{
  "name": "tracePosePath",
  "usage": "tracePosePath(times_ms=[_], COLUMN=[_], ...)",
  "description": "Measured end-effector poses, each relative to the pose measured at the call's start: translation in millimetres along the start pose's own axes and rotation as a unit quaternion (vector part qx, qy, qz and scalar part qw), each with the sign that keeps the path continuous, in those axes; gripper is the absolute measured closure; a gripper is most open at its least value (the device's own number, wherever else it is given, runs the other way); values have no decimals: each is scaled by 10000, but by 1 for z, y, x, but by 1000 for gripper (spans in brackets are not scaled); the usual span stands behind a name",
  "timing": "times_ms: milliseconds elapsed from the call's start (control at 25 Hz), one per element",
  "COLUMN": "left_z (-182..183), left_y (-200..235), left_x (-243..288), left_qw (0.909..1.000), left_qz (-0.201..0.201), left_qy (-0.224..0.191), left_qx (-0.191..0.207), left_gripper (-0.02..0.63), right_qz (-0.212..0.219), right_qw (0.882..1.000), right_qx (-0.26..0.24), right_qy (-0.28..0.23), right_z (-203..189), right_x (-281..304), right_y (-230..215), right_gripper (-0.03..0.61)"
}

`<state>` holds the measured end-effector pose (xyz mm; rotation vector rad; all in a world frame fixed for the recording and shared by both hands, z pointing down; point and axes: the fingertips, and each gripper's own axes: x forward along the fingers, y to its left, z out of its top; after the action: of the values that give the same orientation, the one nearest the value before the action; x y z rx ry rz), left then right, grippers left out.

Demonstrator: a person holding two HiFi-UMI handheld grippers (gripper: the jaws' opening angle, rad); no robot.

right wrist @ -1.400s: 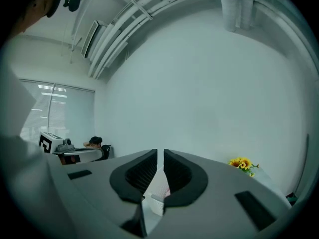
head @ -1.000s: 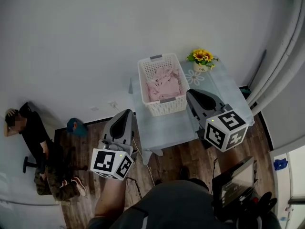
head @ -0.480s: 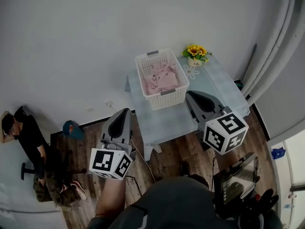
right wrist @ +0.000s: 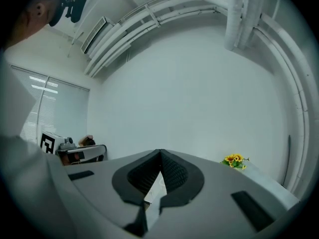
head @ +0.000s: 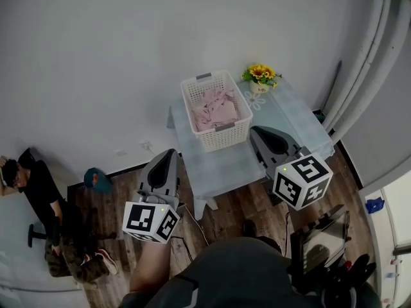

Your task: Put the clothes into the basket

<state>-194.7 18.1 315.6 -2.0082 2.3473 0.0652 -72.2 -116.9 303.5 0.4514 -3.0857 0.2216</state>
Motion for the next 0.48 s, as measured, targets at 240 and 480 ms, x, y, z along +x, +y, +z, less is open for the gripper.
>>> tracePosePath(times_ms=[240, 480], left_z=[-1, -1], left_y=[-1, 0], left_x=[3, 3], left_qw=[10000, 10000], left_qz=[-6, 13], left_qy=[-19, -8], left_qx=[-10, 22], left_gripper=[611, 611], right_qz=[52, 67], right_qw=[9999, 9999], right_qx=[-91, -84], right_qy=[-8, -57], right_z=[0, 2], right_x=[0, 0], right_y=[1, 1], right_gripper=[566, 566])
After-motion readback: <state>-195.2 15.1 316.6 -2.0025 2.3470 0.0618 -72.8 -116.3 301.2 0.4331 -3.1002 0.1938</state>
